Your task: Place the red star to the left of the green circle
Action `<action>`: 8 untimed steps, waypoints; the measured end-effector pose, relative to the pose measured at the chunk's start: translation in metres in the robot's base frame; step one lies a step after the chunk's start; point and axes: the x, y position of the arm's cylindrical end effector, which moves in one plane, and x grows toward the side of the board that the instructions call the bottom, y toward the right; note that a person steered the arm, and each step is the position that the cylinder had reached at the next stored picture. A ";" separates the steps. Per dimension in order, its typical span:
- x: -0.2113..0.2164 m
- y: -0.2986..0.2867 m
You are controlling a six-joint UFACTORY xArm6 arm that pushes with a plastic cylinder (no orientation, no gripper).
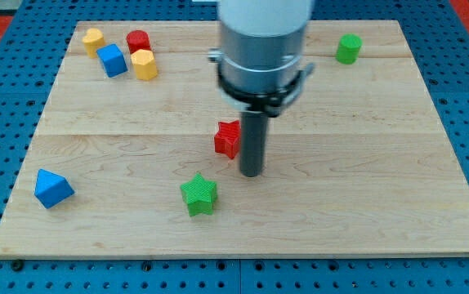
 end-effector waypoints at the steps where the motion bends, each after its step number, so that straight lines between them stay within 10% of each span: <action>1: -0.027 -0.030; 4: -0.181 0.063; 6: -0.212 0.029; 8: -0.233 0.133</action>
